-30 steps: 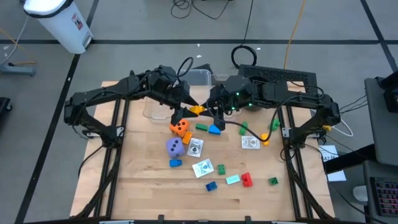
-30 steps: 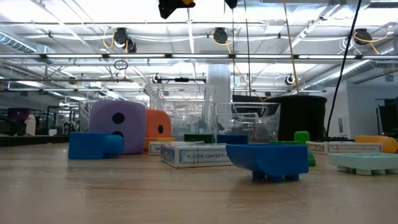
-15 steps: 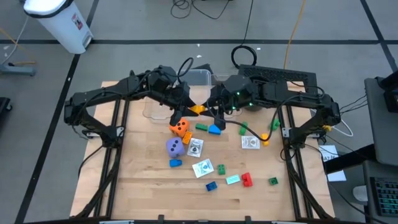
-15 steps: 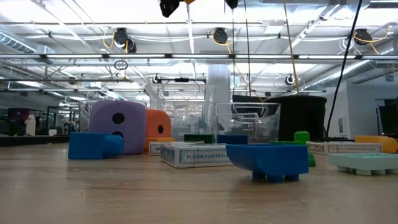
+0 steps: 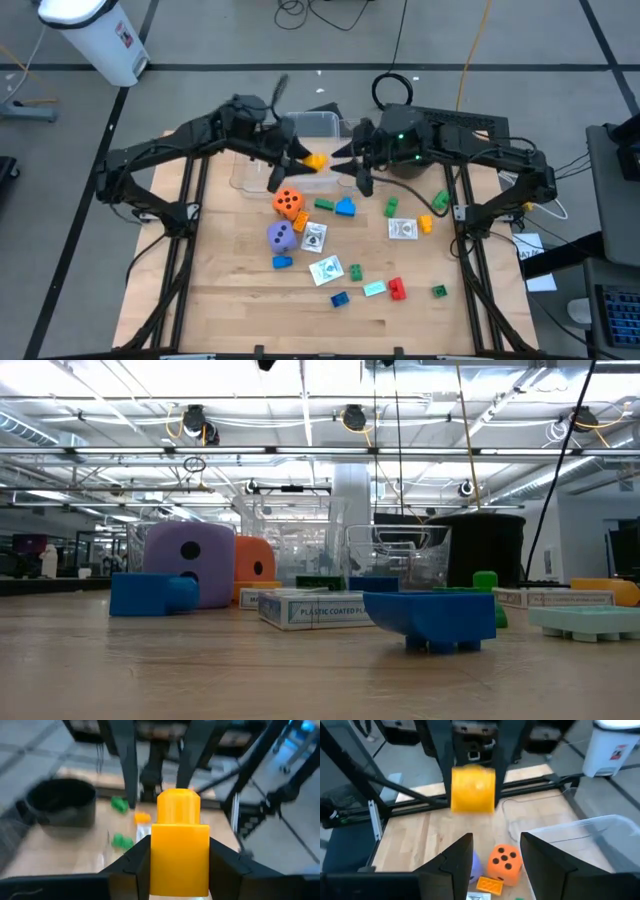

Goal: Pick & Place Toys
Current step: Put the yellow one stud game piece into the middle transparent bin

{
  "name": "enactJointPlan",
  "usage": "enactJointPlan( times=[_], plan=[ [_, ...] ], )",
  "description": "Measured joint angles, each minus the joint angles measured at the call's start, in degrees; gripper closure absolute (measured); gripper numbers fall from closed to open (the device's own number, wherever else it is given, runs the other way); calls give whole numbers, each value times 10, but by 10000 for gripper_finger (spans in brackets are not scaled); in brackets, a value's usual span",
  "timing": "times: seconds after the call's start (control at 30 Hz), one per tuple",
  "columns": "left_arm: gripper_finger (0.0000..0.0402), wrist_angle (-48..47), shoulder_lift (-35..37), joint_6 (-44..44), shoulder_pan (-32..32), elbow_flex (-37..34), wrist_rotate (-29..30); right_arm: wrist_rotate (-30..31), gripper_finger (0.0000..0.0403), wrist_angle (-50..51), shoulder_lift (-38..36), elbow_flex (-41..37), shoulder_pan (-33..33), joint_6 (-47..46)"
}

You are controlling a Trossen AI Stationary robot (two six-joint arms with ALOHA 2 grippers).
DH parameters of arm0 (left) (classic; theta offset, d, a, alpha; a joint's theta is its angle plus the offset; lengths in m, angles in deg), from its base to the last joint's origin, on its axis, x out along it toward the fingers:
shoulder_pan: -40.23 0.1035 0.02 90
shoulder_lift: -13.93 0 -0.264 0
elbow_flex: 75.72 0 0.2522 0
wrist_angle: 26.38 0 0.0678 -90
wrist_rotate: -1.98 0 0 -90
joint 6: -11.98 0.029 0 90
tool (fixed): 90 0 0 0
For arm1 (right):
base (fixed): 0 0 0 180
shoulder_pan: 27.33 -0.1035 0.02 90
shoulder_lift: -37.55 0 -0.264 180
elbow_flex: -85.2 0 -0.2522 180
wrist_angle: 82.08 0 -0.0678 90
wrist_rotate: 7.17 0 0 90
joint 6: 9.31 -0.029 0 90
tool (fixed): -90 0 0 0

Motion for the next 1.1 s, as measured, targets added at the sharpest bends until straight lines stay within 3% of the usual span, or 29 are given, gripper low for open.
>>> enactJointPlan(
  times=[0.27,0.53,0.8,0.97,1.1],
  plan=[
    [268,117,10,-50,26,1,-15,0,242,-65,-7,-30,-5,-2],
    [263,211,-8,-89,25,1,-10,0,245,-304,-39,-174,-6,-26],
    [257,293,-32,-114,25,0,30,-2,245,-706,-71,-367,-3,-98],
    [255,400,-53,-152,25,1,41,-29,251,-1002,-72,-476,27,-252],
    [269,491,-87,-195,25,1,41,-51,252,-1124,-72,-515,65,-404]
  ],
)
